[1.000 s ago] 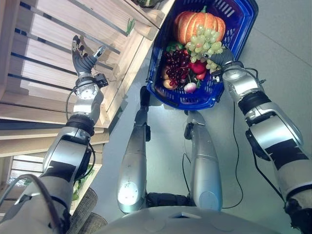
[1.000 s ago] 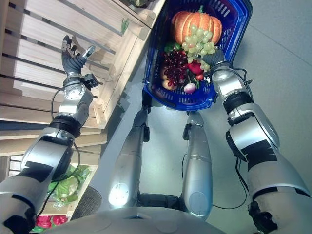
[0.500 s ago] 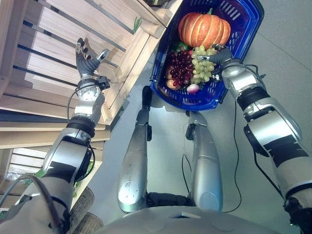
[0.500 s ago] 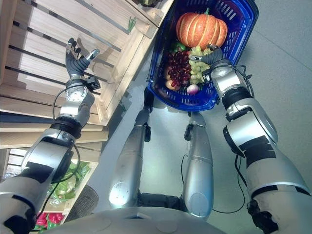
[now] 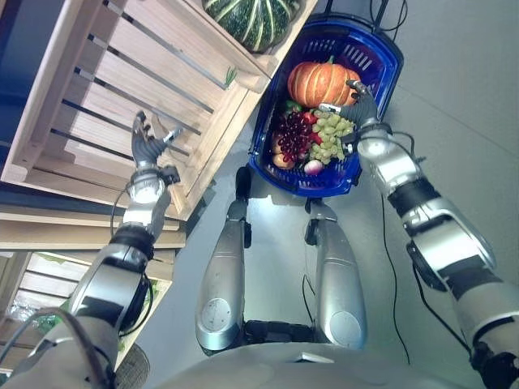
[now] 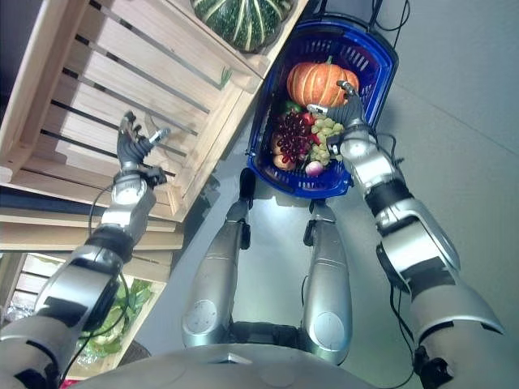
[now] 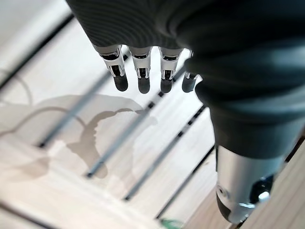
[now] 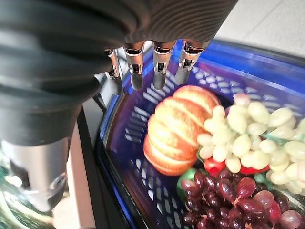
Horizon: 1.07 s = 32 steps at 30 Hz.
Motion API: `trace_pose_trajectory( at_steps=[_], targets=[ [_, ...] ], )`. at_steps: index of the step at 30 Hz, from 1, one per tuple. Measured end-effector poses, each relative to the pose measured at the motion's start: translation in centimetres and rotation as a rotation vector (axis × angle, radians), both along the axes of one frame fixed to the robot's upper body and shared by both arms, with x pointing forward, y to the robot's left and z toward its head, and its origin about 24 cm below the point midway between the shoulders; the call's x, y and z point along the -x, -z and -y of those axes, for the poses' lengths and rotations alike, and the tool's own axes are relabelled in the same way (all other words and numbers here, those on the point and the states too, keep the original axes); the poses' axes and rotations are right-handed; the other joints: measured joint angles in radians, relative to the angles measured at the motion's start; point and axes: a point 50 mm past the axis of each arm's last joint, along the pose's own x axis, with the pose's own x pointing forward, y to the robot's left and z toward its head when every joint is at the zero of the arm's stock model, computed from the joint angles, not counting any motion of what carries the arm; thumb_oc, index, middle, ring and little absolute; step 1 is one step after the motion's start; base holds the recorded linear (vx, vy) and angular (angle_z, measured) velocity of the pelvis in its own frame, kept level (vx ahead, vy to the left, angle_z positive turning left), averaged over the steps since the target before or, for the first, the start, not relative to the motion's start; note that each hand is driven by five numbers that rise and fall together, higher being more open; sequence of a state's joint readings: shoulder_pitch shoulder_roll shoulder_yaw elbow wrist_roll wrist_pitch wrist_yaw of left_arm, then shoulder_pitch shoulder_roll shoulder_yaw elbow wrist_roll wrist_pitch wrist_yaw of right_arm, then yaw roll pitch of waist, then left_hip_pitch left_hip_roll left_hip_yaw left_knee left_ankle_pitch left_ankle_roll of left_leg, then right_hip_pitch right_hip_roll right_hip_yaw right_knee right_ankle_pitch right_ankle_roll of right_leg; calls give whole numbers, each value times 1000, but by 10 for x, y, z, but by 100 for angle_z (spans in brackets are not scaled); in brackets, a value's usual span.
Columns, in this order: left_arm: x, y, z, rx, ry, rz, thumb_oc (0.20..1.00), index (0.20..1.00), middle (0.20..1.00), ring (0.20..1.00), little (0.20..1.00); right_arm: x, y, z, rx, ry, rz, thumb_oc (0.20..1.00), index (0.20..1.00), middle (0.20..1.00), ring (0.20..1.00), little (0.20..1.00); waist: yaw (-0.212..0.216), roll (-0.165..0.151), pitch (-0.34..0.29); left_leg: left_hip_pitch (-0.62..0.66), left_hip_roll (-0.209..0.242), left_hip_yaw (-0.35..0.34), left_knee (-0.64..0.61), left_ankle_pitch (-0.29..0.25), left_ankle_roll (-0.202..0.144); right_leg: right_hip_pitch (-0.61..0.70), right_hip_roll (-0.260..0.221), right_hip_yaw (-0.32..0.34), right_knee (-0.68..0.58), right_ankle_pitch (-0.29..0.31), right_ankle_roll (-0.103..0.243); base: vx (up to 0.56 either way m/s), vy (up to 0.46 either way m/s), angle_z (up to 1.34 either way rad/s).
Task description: Pick up fruits and vegetables into the basket
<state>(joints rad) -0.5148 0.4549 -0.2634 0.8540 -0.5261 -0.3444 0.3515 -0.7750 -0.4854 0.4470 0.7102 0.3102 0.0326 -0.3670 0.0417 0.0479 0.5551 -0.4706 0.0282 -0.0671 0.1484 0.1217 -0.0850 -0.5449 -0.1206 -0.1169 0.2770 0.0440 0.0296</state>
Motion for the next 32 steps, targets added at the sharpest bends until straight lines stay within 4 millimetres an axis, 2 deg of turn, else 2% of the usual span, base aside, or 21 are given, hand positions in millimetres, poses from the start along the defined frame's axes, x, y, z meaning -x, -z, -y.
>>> trace_pose_trajectory(
  at_steps=[2, 4, 8, 11, 14, 16, 17, 24, 28, 32],
  targets=[
    [21, 28, -5, -13, 3, -98, 1000, 1000, 1000, 1000, 1000, 20, 32, 13, -8, 46, -43, 1000, 1000, 1000, 1000, 1000, -4, 0, 0, 89, 4, 10, -38, 10, 9, 89, 6, 9, -39, 10, 13, 104, -25, -9],
    [39, 47, -11, -17, 2, -159, 1000, 1000, 1000, 1000, 1000, 43, 59, 27, -29, 89, -75, 1000, 1000, 1000, 1000, 1000, -14, 0, 0, 187, 7, 13, -88, 8, 12, 184, 12, 11, -92, 12, 16, 154, -12, -2],
    [84, 83, -28, -23, -3, -310, 1000, 1000, 1000, 1000, 1000, 86, 102, 59, -40, 190, -162, 1000, 1000, 1000, 1000, 1000, -43, 2, -28, 304, 10, 19, -164, 4, 15, 304, 17, 18, -176, 20, 27, 153, -19, -7],
    [111, 106, -33, -33, 24, -439, 1000, 1000, 1000, 1000, 1000, 121, 139, 77, -49, 250, -310, 1000, 1000, 1000, 1000, 1000, -46, 3, -81, 381, 14, 33, -211, 12, 22, 390, 25, 18, -255, 45, 31, 165, -14, -7],
    [143, 133, -30, -36, 83, -592, 1000, 1000, 1000, 1000, 1000, 165, 187, 83, -71, 292, -532, 1000, 1000, 1000, 1000, 1000, -49, 2, -229, 418, 22, 40, -238, -3, 21, 458, 30, 10, -343, 57, 35, 156, 6, 2],
    [158, 149, -23, -24, 134, -684, 1000, 1000, 1000, 1000, 1000, 190, 212, 84, -92, 314, -676, 1000, 1000, 1000, 1000, 1000, -48, 5, -284, 471, 22, 44, -238, -23, 18, 522, 33, 3, -370, 57, 39, 119, 19, -2],
    [166, 155, -21, -16, 154, -727, 1000, 1000, 1000, 1000, 1000, 199, 221, 83, -99, 318, -730, 1000, 1000, 1000, 1000, 1000, -48, 8, -318, 477, 22, 46, -238, -33, 18, 527, 35, 3, -370, 50, 38, 88, 17, -8],
    [210, 188, 3, 103, 311, -958, 1000, 1000, 1000, 1000, 1000, 268, 261, 78, -129, 330, -1106, 1000, 1000, 1000, 1000, 1000, -46, 5, -433, 515, 25, 79, -243, -55, 22, 551, 33, 24, -375, 37, 45, 35, 26, -10],
    [241, 200, 7, 172, 353, -1114, 1000, 1000, 1000, 1000, 1000, 321, 274, 80, -166, 358, -1357, 1000, 1000, 1000, 1000, 1000, -45, -3, -481, 517, 26, 85, -243, -60, 19, 550, 28, 23, -375, 35, 41, 32, 14, -4],
    [253, 204, 7, 200, 350, -1177, 1000, 1000, 1000, 1000, 1000, 339, 276, 79, -181, 331, -1446, 1000, 1000, 1000, 1000, 1000, -46, -9, -496, 524, 29, 91, -243, -60, 19, 554, 29, 25, -375, 37, 39, 35, 0, -4]
  ],
)
